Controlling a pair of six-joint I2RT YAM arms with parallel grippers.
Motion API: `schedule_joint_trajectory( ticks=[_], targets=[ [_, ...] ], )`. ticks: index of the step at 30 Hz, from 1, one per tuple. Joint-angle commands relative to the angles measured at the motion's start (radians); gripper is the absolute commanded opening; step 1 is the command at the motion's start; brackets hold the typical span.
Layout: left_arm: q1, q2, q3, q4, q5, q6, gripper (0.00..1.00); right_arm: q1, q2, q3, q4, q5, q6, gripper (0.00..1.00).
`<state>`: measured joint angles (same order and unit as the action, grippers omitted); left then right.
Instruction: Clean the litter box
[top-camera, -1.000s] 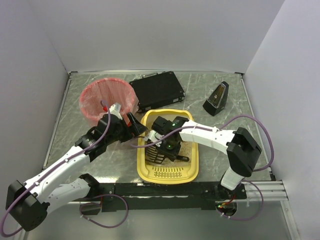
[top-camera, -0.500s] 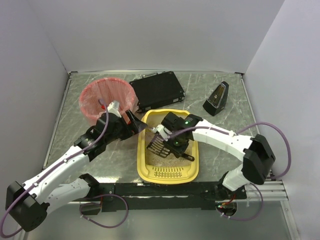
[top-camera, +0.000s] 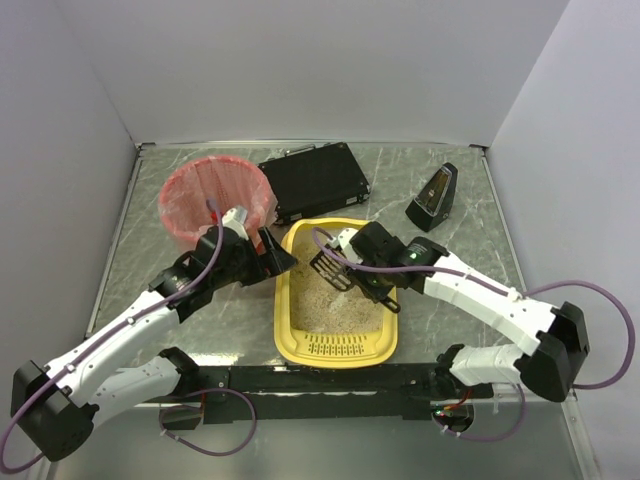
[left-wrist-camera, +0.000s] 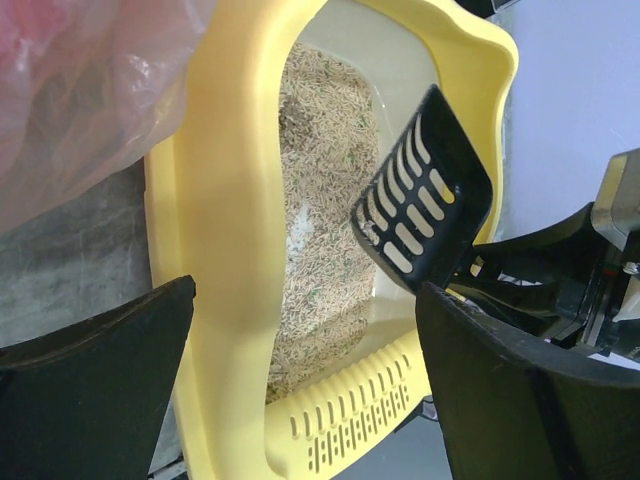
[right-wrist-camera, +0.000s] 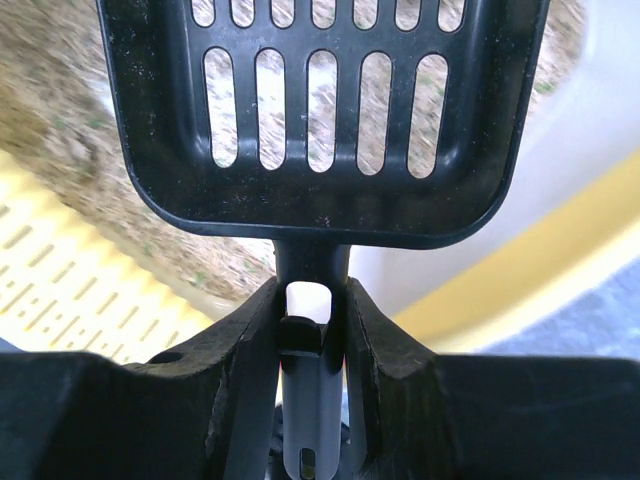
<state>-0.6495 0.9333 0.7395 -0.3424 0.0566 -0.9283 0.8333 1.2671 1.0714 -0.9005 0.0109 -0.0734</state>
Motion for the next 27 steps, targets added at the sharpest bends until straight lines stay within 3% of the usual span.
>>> schedule_joint_trajectory(
  ticks=[1,6,10,17,23,27],
  targets=[
    [-0.007,0.005,0.049,0.042,0.055,0.019,0.97,0.001,-0.075,-0.022,0.064,0.076,-0.016,0.0],
    [-0.016,0.039,0.075,0.097,0.092,0.013,0.99,0.003,-0.12,-0.03,0.113,0.061,0.023,0.0],
    [-0.056,0.094,0.142,0.121,0.088,0.003,0.99,0.009,-0.101,0.042,0.057,-0.034,0.096,0.0],
    [-0.134,0.272,0.287,0.011,0.002,0.06,0.88,0.04,-0.13,0.047,0.003,-0.032,0.101,0.0],
    [-0.174,0.311,0.319,0.019,-0.008,0.074,0.74,0.038,-0.199,0.053,-0.032,-0.081,0.096,0.0],
    [-0.179,0.321,0.333,-0.001,-0.012,0.088,0.72,0.04,-0.242,0.059,-0.044,-0.144,0.083,0.0]
  ],
)
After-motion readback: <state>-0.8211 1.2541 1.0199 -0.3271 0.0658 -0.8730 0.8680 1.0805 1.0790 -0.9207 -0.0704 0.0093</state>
